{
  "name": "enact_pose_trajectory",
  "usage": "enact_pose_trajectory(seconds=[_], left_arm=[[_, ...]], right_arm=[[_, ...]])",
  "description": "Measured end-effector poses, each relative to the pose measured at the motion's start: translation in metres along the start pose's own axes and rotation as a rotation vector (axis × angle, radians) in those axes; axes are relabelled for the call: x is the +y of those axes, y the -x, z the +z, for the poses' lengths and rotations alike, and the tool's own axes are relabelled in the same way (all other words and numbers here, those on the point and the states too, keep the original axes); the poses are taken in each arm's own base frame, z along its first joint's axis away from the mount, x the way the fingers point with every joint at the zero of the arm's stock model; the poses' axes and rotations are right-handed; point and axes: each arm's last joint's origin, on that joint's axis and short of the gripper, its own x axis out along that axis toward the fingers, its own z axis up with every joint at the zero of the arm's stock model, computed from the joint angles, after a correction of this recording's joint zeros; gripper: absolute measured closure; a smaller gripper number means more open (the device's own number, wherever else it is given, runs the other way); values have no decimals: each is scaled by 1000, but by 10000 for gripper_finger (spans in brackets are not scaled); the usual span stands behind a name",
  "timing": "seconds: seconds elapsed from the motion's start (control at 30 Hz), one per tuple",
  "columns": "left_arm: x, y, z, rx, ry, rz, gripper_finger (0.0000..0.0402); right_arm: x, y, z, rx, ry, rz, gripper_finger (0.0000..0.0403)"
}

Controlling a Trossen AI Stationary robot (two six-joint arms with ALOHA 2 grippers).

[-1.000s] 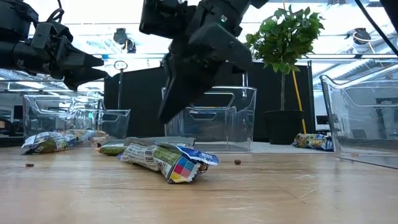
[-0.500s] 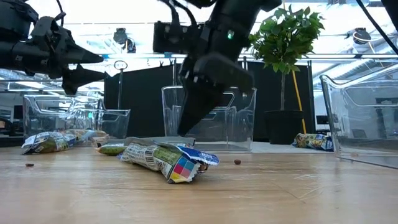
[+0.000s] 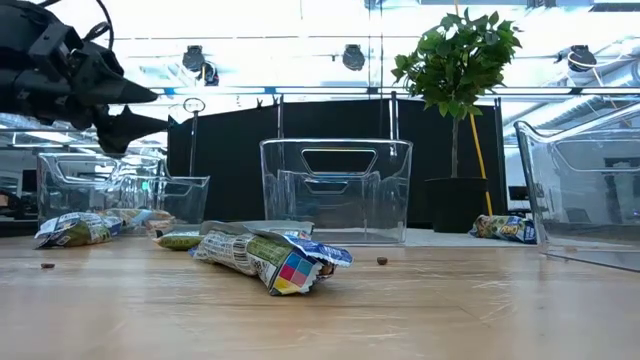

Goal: Pick and place Granola Bars by type
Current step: Put the yellow granola bar into the top left transparent bin

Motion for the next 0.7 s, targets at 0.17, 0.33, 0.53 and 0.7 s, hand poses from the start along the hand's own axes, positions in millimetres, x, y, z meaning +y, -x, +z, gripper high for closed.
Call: enact_pose_trajectory(seconds=[0.17,0.33,0.53,0.7], left_arm=[[-2,-3,5,-45,28,-20,149],[-2,-6,6,-50,-25,-19,149],[-1,-10,9,-83,-57,-3,149],[-4,-14,13,-118,-97,-34,149]], right_arm=[[-27,45,-54,-201,-111,-58,403],[-44,72,-97,-237,-156,-93,403],[-54,95,-131,-327,-165,-107,403],[-61,100,-161,-396,-190,-170,403]])
